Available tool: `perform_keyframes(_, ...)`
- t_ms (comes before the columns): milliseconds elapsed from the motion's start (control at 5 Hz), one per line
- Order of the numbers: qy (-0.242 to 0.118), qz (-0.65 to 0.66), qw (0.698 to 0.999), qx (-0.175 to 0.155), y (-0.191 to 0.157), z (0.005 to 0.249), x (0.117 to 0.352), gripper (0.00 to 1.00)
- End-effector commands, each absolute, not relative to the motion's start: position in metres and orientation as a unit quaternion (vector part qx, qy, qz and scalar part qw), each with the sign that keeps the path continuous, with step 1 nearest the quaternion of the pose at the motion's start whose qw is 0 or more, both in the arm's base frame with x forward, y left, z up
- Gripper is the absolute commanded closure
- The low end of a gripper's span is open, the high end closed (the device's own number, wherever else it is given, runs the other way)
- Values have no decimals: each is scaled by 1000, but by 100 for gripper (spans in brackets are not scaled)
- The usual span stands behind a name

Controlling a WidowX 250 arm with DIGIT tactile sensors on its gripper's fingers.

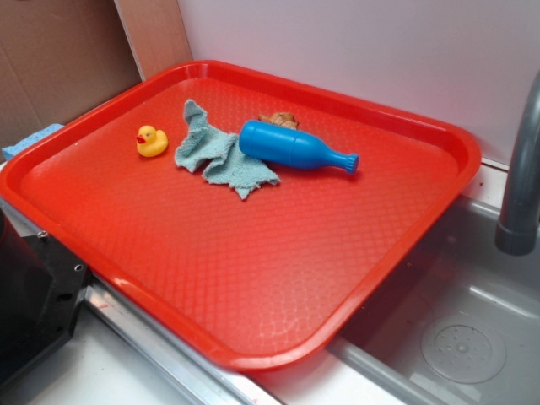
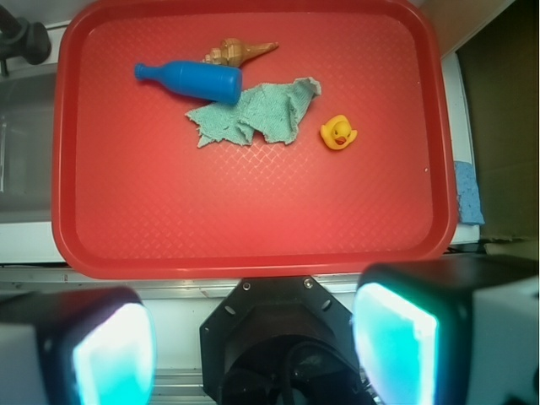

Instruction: Grab the blue bottle.

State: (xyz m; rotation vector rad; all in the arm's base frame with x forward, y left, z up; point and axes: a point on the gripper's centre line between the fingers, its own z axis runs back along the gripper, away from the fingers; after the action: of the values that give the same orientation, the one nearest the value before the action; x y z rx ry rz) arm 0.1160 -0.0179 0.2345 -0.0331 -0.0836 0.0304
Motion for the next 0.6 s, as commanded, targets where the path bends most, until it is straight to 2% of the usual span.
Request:
perform_keyframes(0,-42,15,999,-17,-18,234,116,0)
perform_keyframes(200,-65,-56,996,-6,-20,223,127,0)
perform_keyframes(400,-80,-116,990,-12,-19,211,140,0)
